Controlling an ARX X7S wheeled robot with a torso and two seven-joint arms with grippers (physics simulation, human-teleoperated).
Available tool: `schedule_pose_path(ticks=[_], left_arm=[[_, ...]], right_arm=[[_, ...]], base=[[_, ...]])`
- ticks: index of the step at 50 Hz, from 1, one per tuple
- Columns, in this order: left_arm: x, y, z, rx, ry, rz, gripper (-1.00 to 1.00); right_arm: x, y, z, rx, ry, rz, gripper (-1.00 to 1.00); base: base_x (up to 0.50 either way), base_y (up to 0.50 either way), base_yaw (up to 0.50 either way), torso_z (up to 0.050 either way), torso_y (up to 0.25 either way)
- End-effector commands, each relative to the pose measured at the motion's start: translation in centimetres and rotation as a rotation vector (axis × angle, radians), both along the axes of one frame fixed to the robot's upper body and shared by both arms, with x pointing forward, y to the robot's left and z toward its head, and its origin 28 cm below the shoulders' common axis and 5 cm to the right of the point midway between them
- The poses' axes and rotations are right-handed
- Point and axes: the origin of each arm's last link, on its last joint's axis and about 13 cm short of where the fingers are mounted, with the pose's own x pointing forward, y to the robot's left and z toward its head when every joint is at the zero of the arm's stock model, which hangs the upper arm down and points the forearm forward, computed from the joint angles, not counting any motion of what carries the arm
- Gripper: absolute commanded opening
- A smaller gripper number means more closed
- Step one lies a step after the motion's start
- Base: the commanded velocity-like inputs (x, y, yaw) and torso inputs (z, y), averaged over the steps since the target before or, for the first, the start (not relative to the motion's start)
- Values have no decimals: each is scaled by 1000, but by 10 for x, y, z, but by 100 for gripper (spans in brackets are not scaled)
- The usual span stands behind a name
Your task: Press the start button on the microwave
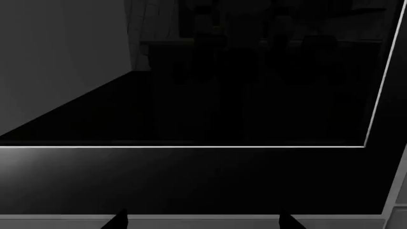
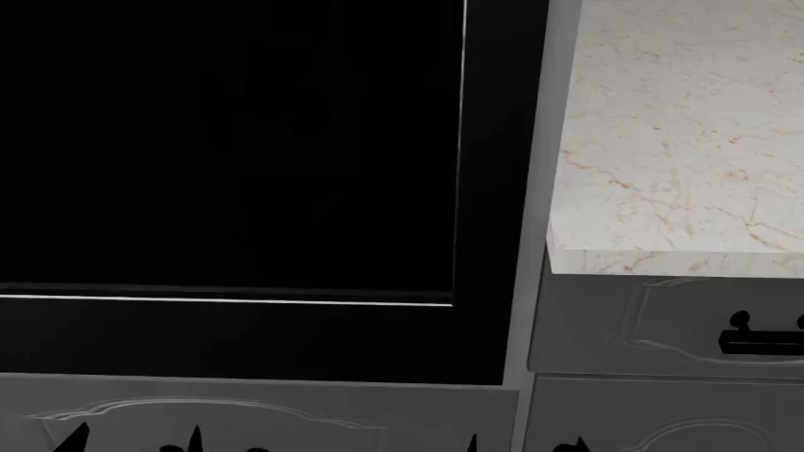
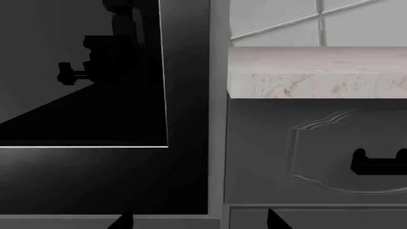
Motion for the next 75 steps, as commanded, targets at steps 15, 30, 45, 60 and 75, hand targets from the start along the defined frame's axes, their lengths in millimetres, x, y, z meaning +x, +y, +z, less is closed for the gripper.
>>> schedule_pose_path(ticks=[15,30,45,60,75], left_arm=[[2,3,-2,1,27,12,100],[1,3,3,12,9,34,100],[-37,11,134,-110,-548,73,100],[-51,6,166,-92,-896,101,100],[-47,6,164,-84,-890,98,100]], right_arm=[[-2,5,-10,-12,28,17,100],[-2,6,-9,-2,23,22,100],[-7,5,78,-53,-231,21,100],[11,5,142,-92,-243,-2,100],[13,6,141,-70,-258,17,100]], base=[[0,0,0,0,0],[0,0,0,0,0],[0,0,0,0,0],[0,0,0,0,0],[52,50,0,0,0]])
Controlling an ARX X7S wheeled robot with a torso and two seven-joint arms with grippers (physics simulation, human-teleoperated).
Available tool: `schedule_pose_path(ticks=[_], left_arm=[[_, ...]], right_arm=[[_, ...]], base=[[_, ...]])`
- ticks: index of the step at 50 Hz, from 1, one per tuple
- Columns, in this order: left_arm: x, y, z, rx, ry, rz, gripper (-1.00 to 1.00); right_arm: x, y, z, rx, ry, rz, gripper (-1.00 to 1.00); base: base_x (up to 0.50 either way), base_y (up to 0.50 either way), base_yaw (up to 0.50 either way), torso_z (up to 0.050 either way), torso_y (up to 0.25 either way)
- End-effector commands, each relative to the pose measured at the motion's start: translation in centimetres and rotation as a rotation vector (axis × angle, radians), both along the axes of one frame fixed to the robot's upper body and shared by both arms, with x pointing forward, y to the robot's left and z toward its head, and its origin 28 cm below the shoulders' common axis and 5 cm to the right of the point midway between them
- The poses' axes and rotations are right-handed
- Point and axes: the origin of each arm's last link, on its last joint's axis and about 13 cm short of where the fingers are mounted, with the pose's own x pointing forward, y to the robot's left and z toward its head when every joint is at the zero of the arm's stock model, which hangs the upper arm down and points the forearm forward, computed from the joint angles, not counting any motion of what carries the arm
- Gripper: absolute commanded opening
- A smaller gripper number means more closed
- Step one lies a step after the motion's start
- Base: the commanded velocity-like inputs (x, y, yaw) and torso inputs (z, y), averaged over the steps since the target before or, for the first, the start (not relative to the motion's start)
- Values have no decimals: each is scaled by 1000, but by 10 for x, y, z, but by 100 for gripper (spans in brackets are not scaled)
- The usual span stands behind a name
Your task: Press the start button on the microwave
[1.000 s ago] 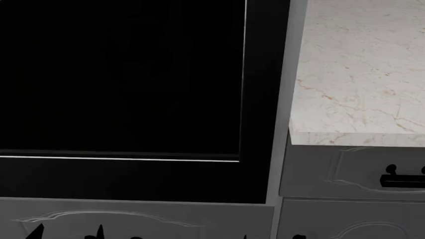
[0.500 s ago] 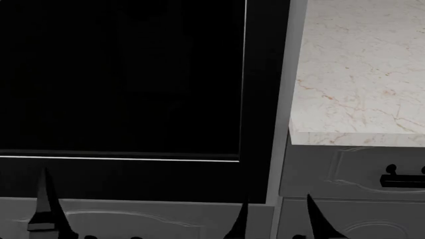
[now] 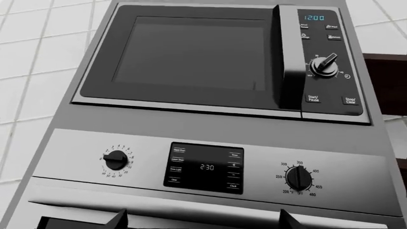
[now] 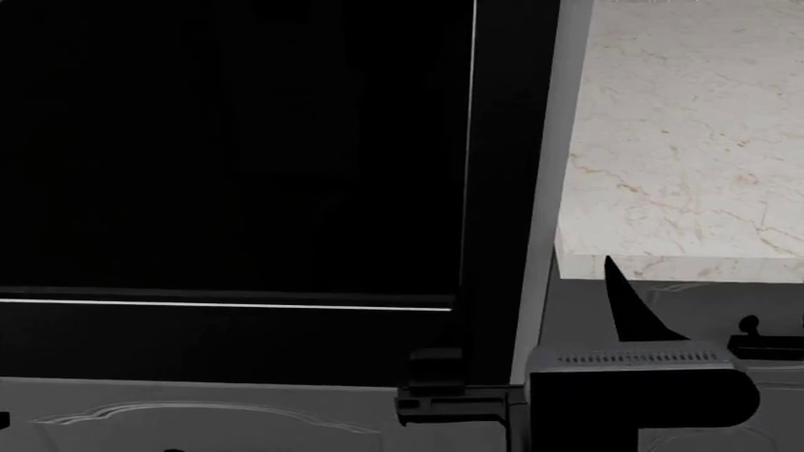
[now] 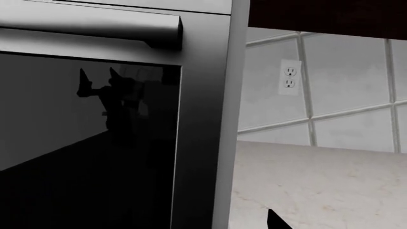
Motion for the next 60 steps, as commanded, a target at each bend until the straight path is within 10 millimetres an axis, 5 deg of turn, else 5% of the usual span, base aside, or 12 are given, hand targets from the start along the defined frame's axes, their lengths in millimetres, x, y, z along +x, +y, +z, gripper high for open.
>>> schedule_pose_path(ticks=[1,51,54,60], left_arm=[[-2,0,4,0,-37,3,100],[-4,-3,5,-10,-35,-12,100],[-3,-3,5,-8,-34,-15,100],[-3,-2,5,-12,-35,-13,100]], right_arm=[[-1,1,5,11,-19,17,100],[-12,1,9,51,-63,38,100],[-20,3,20,24,-105,5,100],[-32,7,77,-66,-272,7,100]], base=[[285,184,0,0,0],[224,-3,0,0,0],[0,0,0,0,0],[0,0,0,0,0]])
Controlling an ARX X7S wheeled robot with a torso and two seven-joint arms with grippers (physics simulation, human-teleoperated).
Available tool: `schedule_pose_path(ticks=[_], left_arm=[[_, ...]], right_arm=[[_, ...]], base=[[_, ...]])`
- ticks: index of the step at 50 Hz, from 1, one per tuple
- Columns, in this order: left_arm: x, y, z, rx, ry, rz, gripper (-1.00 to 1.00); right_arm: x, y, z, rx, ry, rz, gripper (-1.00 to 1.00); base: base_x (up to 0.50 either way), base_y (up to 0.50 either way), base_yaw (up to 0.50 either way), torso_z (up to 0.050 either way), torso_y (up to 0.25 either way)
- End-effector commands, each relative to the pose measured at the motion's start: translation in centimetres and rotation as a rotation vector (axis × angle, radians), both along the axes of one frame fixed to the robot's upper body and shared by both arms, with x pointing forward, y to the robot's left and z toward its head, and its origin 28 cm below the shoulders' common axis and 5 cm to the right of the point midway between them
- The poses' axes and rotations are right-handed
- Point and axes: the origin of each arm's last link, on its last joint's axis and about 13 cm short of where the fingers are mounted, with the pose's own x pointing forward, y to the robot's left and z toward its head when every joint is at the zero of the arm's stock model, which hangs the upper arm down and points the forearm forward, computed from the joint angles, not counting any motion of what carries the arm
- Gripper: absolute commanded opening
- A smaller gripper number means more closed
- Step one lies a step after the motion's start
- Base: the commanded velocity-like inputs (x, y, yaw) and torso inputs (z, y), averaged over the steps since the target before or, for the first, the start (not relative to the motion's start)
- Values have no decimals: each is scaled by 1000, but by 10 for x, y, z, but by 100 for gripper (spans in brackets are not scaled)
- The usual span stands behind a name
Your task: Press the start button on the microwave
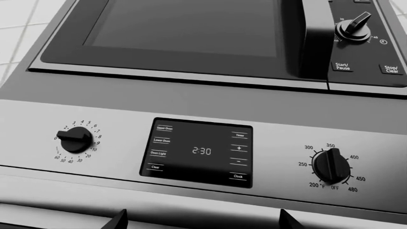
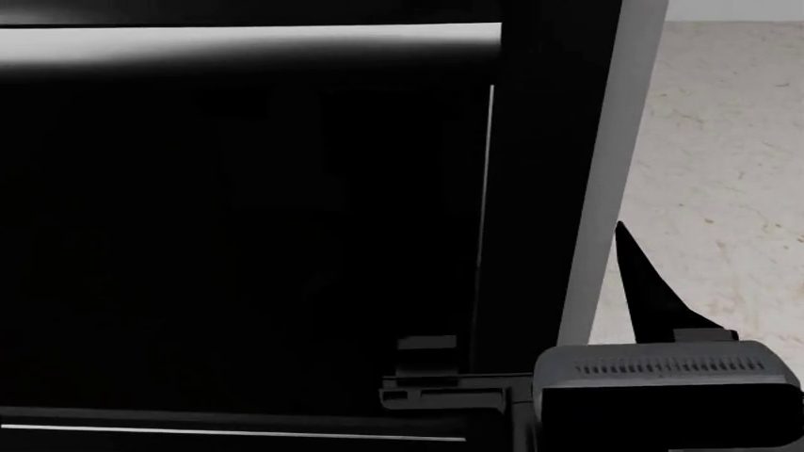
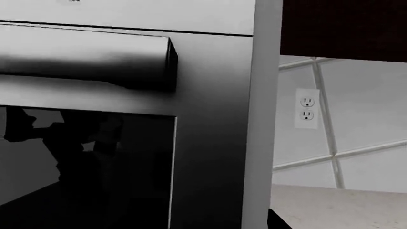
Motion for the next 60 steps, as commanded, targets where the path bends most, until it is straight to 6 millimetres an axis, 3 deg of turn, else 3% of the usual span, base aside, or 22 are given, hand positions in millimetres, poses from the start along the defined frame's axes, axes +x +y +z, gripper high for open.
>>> schedule_pose_path(ticks=[1,4,10,22,36,37,45,55,60], left_arm=[[0,1,1,-7,-1,0,100],[0,2,2,-7,0,-1,100],[0,2,2,-8,-1,0,100],[-1,3,3,-15,-8,0,100],[-2,7,-3,-17,-7,8,100],[-2,7,-3,-19,-8,8,100],[-2,6,0,-17,-14,2,100],[-4,5,2,-15,-14,-1,100],[-3,7,1,-15,-13,5,100]], right_arm=[[-15,4,54,-89,-174,-38,100],[-18,2,81,-149,-261,-90,100],[-23,5,119,-176,-331,-35,100],[-24,0,185,-183,-465,-25,100],[-12,-1,238,-272,-518,-6,100],[-11,-1,243,-278,-520,1,-100],[5,2,278,-278,-533,34,-100],[20,0,305,-252,-441,43,-100],[25,5,310,-262,-397,57,-100]], base=[[0,0,0,0,0],[0,0,0,0,0],[0,0,0,0,0],[0,0,0,0,0],[0,0,0,0,0],[0,0,0,0,0],[0,0,0,0,0],[0,0,0,0,0],[0,0,0,0,0]])
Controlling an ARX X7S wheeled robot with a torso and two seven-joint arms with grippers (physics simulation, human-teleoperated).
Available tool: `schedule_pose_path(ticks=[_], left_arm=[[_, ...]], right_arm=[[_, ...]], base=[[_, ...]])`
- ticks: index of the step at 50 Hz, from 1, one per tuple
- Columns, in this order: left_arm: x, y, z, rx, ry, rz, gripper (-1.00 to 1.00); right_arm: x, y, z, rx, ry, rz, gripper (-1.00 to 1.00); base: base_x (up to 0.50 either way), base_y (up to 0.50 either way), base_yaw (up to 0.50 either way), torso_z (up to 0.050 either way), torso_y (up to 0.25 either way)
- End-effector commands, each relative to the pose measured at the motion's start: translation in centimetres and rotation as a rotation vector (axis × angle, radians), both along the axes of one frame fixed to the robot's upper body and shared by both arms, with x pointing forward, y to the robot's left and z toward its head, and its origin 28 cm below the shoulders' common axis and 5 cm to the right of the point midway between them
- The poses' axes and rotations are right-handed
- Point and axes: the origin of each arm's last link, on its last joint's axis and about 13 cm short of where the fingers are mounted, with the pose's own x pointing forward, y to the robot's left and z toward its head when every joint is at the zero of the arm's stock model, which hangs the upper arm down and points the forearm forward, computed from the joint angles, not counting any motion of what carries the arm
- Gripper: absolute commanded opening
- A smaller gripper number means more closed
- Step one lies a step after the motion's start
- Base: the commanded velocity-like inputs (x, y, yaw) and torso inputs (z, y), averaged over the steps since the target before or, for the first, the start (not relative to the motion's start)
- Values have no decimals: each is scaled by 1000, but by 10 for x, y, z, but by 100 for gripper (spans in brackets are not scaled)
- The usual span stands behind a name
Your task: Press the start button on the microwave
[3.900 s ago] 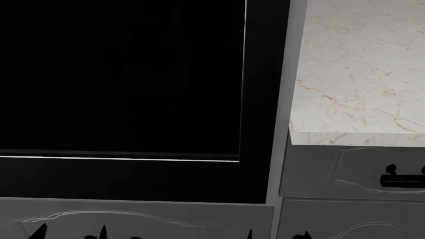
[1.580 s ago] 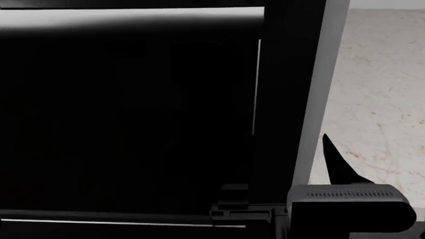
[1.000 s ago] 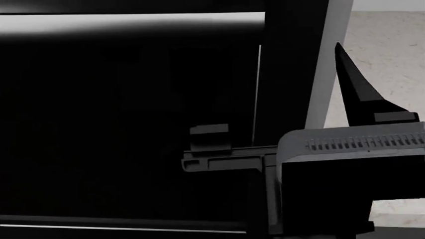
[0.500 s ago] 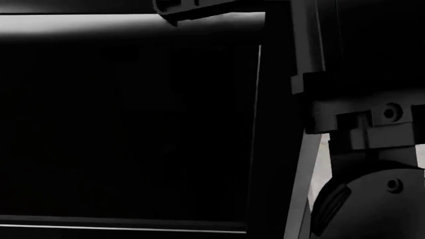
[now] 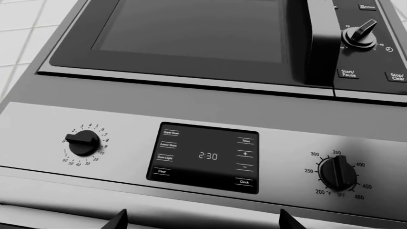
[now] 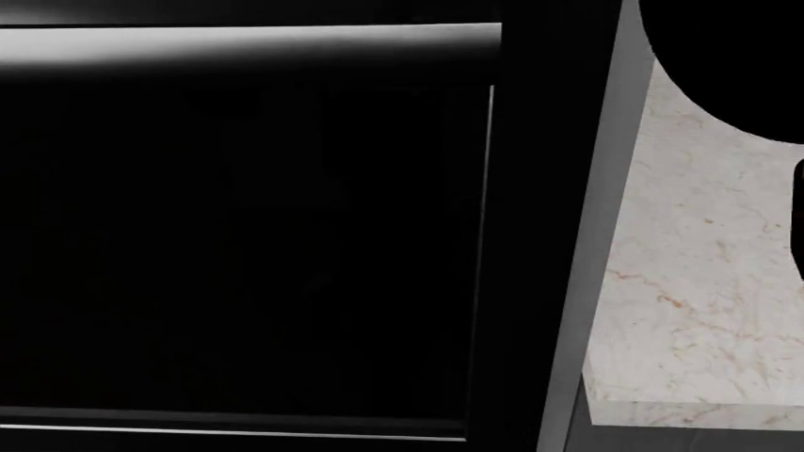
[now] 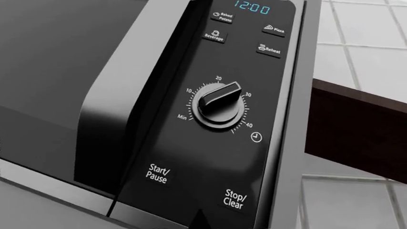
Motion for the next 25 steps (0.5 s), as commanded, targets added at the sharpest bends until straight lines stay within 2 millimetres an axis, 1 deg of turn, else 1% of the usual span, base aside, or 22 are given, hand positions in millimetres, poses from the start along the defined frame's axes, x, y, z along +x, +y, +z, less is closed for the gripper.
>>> schedule_pose_path(ticks=[1,9,21,25], left_arm=[[0,2,-3,-1,1,5,100],[2,4,-7,-1,5,6,100],[5,6,-8,2,8,6,100],[6,6,-8,1,12,9,100]], right_arm=[[11,5,24,-29,66,7,-100],[9,14,30,-71,75,25,-100],[8,17,34,-94,73,22,-100],[9,20,38,-107,76,37,-100]], base=[[0,0,0,0,0],[0,0,0,0,0],[0,0,0,0,0],[0,0,0,0,0]])
